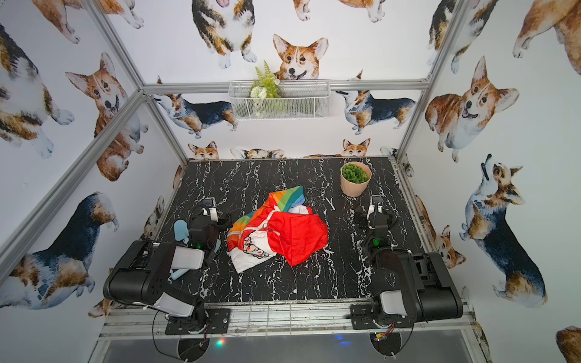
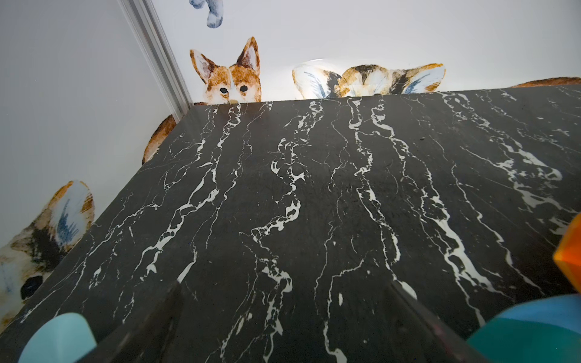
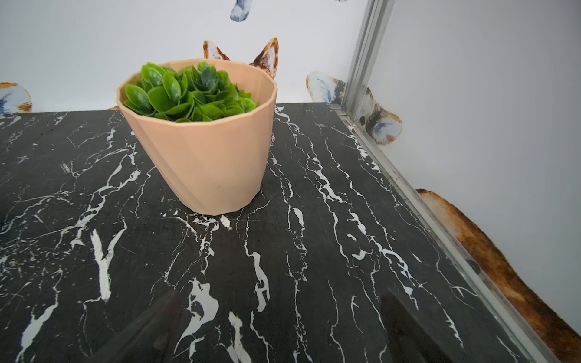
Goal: Unzip the jacket
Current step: Flatten out the jacket at the center of the board.
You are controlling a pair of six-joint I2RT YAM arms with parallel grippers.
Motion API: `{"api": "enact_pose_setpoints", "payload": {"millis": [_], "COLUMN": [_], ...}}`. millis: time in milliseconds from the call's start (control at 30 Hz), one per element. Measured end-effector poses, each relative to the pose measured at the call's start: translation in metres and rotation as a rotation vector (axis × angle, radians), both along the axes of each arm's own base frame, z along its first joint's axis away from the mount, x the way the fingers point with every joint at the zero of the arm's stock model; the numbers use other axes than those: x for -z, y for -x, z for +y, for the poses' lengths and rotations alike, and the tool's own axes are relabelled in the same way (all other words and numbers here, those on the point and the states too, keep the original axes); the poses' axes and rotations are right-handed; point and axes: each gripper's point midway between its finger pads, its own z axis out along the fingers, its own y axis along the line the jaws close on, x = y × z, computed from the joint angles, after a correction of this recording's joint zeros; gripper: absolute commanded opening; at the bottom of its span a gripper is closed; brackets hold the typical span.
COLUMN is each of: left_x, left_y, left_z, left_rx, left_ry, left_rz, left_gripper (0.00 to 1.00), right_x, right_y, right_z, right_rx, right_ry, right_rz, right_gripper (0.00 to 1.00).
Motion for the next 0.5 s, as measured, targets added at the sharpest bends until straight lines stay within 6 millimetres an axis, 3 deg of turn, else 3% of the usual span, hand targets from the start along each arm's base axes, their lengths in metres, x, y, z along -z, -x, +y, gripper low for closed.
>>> {"api": "enact_pose_setpoints", "payload": {"millis": [67,233,333,400,500], "left_x": [-0.003,0.0,-0.002,-0.014,-0.049], "left_y": [-0.006,-0.004,0.004,0.007,0.01], "left_z": [0.003,0.007,0.008,0.007,0.002], "left_rx": [-0.02,-0.043,-0.058,-0.067,-0.1], "left_ry": [-0.002,-0.008,-0.016,-0.021,-0.033], "left_rz": [0.003,0.016,0.01,-0.013,-0.064], "left_gripper": [1.0,1.0,1.0,1.0,1.0], "right_x": [0.008,-0.003,0.001,-0.007,-0.041], "right_y": [-0.001,-0.005,0.0,0.001,-0.001], "right_z": [0.0,0.0,0.001,0.006,0.02], "right_rx": [0.0,0.002,-0.002,-0.008,-0.051], "right_ry": [0.003,0.0,0.002,0.016,0.027], "right_rz": [0.023,-0.003,0.002,-0.011,-0.076], "right_gripper": [0.99,0.99,0.99,0.99,1.0]}}
